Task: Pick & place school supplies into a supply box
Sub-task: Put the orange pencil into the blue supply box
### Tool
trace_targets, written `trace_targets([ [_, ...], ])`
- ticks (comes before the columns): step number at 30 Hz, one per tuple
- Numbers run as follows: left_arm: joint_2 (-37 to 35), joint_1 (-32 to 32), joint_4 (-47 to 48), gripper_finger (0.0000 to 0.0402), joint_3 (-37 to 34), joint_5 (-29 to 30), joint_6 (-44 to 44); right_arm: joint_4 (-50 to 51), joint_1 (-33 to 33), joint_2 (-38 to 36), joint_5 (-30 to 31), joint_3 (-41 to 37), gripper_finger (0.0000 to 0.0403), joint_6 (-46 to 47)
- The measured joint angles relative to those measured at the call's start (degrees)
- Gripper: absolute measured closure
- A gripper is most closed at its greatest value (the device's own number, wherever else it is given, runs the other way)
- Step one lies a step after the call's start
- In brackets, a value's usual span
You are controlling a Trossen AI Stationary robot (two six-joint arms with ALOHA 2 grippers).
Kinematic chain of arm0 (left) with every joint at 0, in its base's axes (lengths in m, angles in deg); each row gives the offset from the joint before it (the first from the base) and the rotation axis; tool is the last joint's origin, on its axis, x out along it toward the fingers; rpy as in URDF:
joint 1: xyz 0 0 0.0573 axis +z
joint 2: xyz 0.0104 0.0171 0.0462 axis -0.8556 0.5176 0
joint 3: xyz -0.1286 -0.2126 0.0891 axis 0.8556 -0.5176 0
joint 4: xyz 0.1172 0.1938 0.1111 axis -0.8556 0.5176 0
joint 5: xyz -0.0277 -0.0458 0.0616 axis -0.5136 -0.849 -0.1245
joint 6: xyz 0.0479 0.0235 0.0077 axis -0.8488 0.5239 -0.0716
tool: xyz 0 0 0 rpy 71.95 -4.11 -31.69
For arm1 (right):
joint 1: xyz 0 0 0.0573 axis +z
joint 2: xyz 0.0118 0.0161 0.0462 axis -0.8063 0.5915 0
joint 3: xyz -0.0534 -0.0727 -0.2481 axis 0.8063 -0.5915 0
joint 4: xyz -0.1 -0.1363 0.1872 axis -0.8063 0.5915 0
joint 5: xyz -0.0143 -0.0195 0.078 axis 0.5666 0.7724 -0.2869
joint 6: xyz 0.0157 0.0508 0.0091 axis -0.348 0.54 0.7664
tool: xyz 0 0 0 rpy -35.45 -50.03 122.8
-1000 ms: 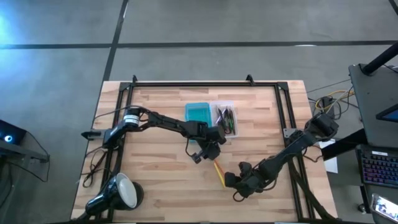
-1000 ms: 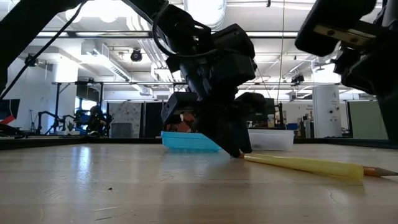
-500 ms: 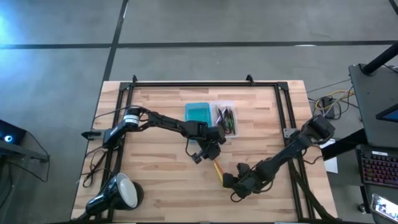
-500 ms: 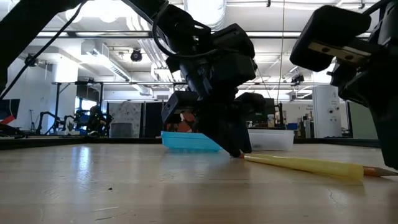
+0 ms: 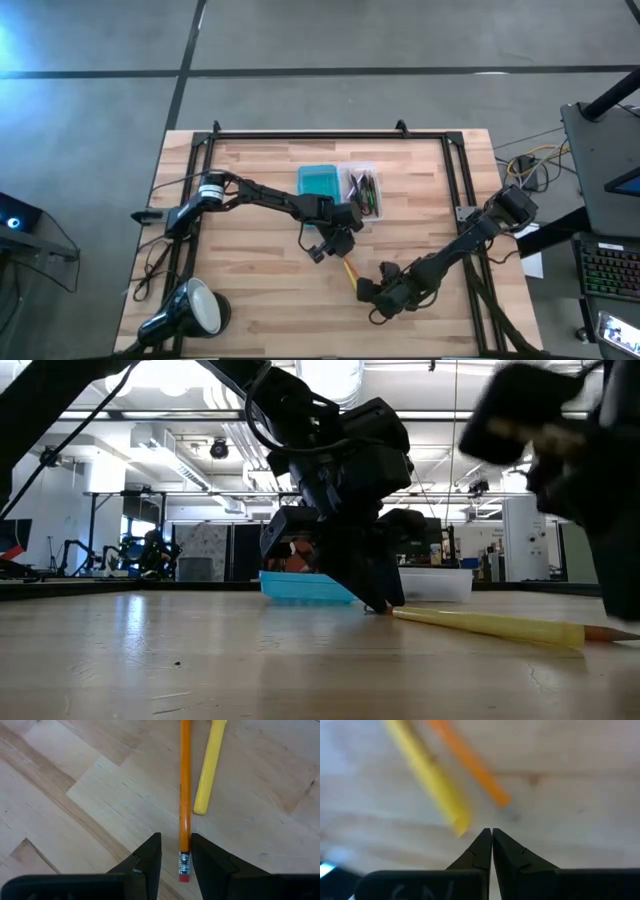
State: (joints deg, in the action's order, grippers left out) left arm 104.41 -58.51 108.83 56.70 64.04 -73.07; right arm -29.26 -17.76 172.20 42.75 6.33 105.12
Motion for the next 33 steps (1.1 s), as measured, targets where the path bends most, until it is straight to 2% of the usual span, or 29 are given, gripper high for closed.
trace_targets([
  [3,0.0,0.0,0.0,0.0312,0.0,-0.01,0.02,1.17,0.02,-1.21,0.11,1.61,0.0394,-0.9],
  [9,-0.02,0.0,-0.01,0.0312,0.0,0.0,0.04,11.06,0.13,-1.56,0.07,3.13,0.0394,-0.09],
  [33,-0.07,0.17,0.01,0.0312,0.0,0.04,0.51,7.44,-0.28,0.34,0.11,2.67,0.0394,-0.05],
])
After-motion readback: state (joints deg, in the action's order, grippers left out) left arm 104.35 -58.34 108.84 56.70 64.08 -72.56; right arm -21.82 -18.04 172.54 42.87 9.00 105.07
